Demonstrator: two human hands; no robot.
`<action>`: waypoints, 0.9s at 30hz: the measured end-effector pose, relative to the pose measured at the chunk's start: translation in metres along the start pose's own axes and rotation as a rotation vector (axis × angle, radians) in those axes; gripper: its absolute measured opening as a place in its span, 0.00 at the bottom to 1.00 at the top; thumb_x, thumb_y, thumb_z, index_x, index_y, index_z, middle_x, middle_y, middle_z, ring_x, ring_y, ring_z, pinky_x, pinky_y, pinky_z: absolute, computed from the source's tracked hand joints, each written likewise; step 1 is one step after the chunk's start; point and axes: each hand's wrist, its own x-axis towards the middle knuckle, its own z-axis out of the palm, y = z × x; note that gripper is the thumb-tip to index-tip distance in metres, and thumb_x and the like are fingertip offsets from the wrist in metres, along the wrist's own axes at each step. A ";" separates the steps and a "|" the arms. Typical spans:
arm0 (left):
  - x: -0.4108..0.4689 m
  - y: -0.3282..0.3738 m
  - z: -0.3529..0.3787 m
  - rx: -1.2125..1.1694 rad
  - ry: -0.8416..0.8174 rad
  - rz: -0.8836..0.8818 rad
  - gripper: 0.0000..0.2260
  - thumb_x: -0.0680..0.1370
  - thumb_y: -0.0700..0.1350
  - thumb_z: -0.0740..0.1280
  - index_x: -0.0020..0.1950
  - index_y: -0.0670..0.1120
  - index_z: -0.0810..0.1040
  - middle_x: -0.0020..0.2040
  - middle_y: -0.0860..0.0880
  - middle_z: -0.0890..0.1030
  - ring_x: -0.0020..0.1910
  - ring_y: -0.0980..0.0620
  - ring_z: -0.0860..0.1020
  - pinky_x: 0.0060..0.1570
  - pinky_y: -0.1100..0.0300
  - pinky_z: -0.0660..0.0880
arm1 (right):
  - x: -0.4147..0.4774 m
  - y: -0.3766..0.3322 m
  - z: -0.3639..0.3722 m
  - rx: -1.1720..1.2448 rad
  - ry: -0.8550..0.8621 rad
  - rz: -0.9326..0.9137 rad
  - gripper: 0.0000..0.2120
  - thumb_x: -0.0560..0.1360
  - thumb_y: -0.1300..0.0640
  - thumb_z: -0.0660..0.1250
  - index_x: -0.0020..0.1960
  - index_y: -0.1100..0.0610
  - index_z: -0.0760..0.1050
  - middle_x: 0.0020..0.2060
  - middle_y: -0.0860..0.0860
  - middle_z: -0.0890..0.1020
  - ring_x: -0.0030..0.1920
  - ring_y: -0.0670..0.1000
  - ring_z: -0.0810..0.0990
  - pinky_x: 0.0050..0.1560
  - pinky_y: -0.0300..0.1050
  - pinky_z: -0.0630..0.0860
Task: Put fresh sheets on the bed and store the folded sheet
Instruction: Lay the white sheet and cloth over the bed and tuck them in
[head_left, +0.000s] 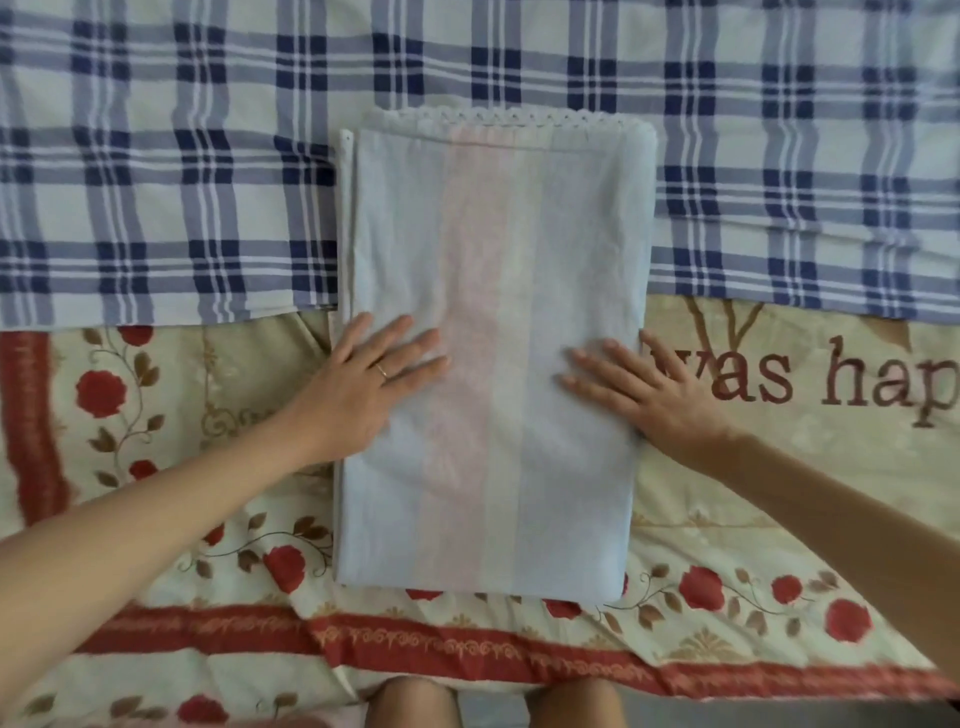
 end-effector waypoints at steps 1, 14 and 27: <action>-0.011 -0.005 0.003 0.009 -0.012 0.041 0.36 0.69 0.35 0.52 0.78 0.49 0.50 0.78 0.48 0.50 0.77 0.46 0.47 0.74 0.46 0.44 | -0.007 -0.006 0.003 -0.017 -0.038 -0.063 0.48 0.66 0.66 0.70 0.78 0.49 0.47 0.77 0.50 0.48 0.76 0.54 0.46 0.75 0.57 0.43; -0.034 -0.014 -0.004 -0.184 -0.170 -0.127 0.48 0.64 0.33 0.74 0.77 0.50 0.52 0.76 0.53 0.55 0.76 0.58 0.43 0.74 0.56 0.39 | -0.012 -0.025 0.006 0.273 0.045 -0.094 0.40 0.68 0.56 0.73 0.75 0.52 0.58 0.75 0.54 0.60 0.74 0.54 0.59 0.74 0.53 0.55; 0.060 -0.017 -0.074 -0.762 -0.044 -0.786 0.35 0.74 0.66 0.62 0.70 0.40 0.68 0.62 0.42 0.78 0.69 0.47 0.69 0.59 0.65 0.67 | 0.041 0.015 -0.078 1.798 0.098 1.037 0.12 0.76 0.52 0.66 0.56 0.58 0.73 0.47 0.47 0.81 0.47 0.47 0.78 0.45 0.36 0.74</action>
